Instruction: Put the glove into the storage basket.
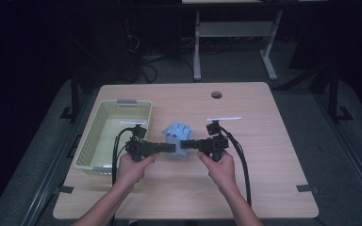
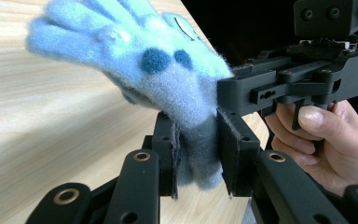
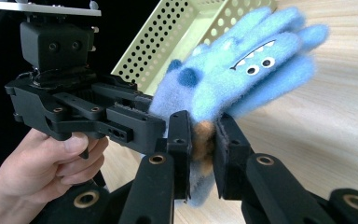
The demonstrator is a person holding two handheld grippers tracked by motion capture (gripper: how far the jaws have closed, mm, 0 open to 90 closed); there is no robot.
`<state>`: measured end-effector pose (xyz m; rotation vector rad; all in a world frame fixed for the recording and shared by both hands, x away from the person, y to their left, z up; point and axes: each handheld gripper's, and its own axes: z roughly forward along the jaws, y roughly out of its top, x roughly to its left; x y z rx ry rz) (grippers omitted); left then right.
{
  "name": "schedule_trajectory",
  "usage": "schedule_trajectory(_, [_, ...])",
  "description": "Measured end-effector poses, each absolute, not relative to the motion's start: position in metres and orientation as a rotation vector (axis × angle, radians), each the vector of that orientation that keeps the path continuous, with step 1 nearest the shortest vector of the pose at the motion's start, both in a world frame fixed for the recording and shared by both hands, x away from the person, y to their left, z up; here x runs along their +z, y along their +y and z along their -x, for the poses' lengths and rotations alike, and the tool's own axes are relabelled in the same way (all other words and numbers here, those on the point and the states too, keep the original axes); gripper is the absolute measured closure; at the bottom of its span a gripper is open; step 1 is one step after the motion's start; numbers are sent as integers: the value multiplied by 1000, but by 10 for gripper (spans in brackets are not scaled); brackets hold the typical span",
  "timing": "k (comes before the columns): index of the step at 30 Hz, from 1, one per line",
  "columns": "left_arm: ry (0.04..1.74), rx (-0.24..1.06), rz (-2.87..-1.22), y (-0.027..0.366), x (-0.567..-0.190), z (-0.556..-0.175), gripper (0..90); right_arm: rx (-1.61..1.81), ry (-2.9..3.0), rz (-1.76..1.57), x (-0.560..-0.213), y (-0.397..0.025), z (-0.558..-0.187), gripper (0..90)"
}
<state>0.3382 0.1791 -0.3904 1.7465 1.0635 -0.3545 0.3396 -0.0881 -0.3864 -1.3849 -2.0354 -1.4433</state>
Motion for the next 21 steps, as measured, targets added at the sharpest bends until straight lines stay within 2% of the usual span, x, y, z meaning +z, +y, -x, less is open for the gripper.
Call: schedule_trajectory(21, [1088,-321,-1715,210,-380,-339,698,-1437,-2079,1315,-373,-58,-352,781])
